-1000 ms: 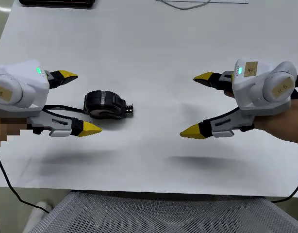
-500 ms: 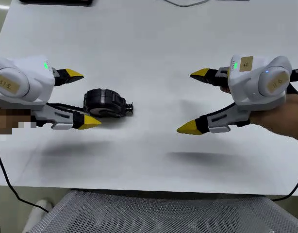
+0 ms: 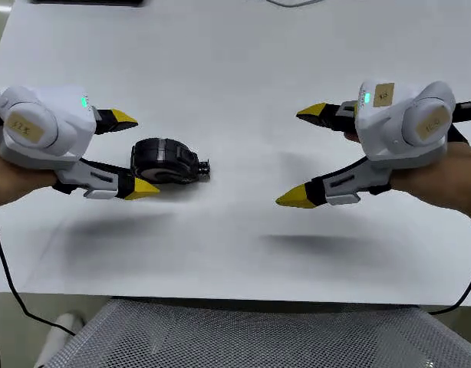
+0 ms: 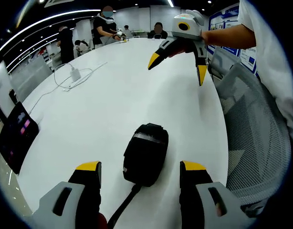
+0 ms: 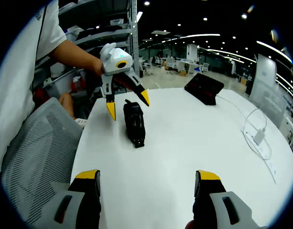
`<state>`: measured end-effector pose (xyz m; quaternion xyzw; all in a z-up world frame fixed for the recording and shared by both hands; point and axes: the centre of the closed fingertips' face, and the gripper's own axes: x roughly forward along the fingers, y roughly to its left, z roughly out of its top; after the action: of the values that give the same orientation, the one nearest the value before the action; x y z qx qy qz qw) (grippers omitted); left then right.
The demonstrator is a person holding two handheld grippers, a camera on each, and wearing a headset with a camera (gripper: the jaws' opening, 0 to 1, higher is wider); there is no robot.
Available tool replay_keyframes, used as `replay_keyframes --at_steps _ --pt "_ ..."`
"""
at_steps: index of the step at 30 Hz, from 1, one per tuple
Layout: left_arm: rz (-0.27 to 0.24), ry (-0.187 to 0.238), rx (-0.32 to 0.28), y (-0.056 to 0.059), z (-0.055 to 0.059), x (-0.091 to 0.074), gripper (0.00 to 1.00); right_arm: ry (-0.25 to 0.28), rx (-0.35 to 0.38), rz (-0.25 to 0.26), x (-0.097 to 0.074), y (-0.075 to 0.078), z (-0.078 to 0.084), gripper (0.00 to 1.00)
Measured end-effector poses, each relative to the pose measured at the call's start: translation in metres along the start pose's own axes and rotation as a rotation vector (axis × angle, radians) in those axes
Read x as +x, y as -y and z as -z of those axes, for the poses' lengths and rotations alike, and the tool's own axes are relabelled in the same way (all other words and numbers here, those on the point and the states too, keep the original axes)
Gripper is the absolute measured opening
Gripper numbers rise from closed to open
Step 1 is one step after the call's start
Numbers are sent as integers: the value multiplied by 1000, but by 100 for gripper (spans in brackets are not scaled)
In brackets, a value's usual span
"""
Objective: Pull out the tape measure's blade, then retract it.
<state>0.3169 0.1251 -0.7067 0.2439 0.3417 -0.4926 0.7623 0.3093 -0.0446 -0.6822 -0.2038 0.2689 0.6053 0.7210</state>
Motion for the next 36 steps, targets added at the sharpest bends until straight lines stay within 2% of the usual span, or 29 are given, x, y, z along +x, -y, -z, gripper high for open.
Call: replay_keyframes --at_steps 11,36 --pt "28 -38 31 3 6 9 56 -1 5 -2 2 -1 2 80" --pt "53 -55 51 2 8 15 34 -4 13 -6 3 -2 5 79"
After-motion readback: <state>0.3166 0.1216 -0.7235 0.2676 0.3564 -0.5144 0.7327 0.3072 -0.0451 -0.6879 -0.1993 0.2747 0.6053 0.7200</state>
